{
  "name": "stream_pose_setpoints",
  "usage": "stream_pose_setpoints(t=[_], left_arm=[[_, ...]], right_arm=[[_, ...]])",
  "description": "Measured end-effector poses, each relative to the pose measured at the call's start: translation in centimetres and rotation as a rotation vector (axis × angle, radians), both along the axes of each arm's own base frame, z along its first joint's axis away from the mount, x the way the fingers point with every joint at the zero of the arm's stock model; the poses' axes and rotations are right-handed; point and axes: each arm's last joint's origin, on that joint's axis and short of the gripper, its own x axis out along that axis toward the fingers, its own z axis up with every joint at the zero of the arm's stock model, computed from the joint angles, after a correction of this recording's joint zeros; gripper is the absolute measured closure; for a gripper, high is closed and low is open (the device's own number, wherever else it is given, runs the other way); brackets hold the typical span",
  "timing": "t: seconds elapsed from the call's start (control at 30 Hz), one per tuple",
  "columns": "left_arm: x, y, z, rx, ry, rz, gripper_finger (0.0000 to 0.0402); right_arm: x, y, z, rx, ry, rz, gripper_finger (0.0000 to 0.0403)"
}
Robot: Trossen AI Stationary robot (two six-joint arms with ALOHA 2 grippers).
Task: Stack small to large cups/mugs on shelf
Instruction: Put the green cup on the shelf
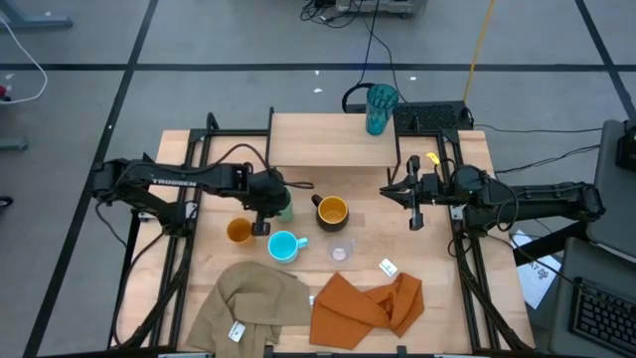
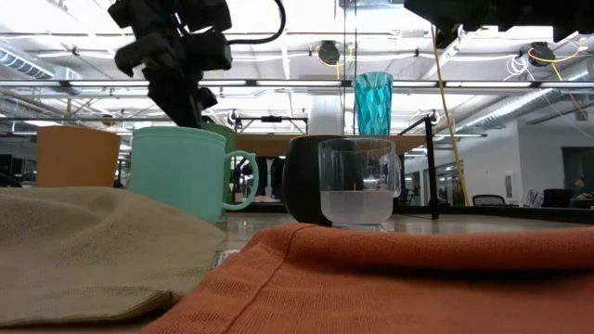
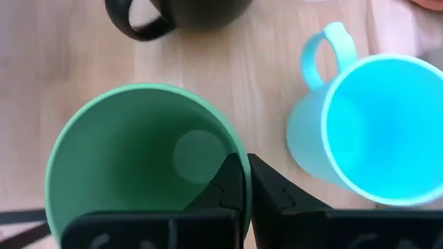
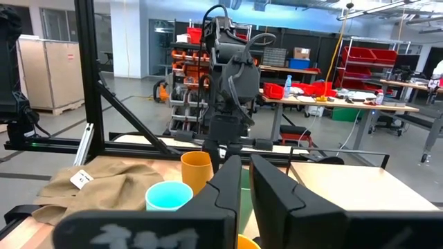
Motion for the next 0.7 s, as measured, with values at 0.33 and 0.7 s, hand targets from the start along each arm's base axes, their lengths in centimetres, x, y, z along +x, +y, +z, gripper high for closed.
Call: stream_pose_setpoints(t=[0.33,0.7], left_arm=[[0.7,0.1,3.4,0.048,-0.048,-0.034,0.0399],[0.8,0.1,6.4,0.041,-0.059,-0.03,0.0399]], right_arm=[[0.0,0.0,0.0,0.0,-0.001,0.0,0.0383],[0.0,0.0,0.0,-0.005,-0.001,-0.001,0.0383]])
